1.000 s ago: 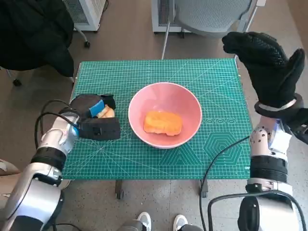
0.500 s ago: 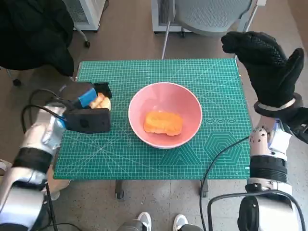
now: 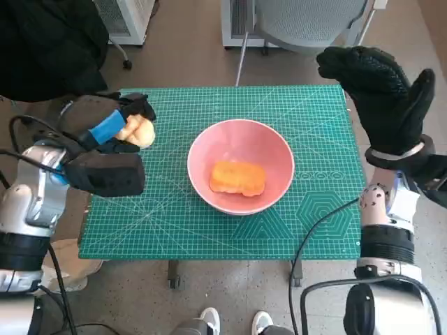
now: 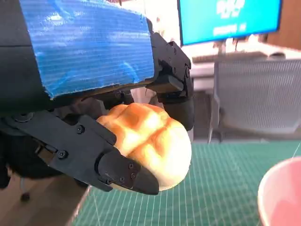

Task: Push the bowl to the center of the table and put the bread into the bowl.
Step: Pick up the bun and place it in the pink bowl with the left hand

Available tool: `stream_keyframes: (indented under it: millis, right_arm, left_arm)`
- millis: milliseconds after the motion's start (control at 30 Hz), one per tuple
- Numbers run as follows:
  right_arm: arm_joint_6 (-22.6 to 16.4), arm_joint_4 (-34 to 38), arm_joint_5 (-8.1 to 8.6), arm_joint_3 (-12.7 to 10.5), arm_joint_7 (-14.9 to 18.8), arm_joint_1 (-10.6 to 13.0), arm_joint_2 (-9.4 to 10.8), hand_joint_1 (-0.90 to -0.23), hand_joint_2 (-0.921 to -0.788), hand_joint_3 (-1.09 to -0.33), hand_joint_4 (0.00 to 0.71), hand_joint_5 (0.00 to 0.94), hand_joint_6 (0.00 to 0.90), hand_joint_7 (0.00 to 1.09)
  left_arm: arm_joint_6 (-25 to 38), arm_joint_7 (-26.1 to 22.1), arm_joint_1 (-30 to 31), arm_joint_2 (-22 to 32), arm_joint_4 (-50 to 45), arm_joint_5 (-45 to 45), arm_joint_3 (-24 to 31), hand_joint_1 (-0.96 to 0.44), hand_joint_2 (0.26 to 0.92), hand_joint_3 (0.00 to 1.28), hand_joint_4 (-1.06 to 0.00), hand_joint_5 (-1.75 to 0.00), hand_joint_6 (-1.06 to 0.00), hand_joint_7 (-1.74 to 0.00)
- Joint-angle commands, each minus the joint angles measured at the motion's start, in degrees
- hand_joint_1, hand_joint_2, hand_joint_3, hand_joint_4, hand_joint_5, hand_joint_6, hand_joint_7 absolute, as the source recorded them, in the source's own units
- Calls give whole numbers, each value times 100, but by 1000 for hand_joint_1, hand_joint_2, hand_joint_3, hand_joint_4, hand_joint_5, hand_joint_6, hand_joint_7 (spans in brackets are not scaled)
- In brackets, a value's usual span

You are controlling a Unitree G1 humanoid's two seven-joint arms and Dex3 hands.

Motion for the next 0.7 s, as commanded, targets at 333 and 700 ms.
stream_keyframes:
  millis: [333,700]
  right_arm:
    - [94,77,27,27,92,-15,53,-708,-921,-818,279,1,353,12]
    - [92,-2,63,24,157,62,50,-707,-921,-820,275,0,355,13]
  left_arm:
    - [-111,-12,-361,-331,-548,148,-81,2,917,21,-773,-1008,-665,-1189]
    - [-441,56,-1017,-1077,-97,229,-484,2,914,5,-794,-1018,-691,-1128]
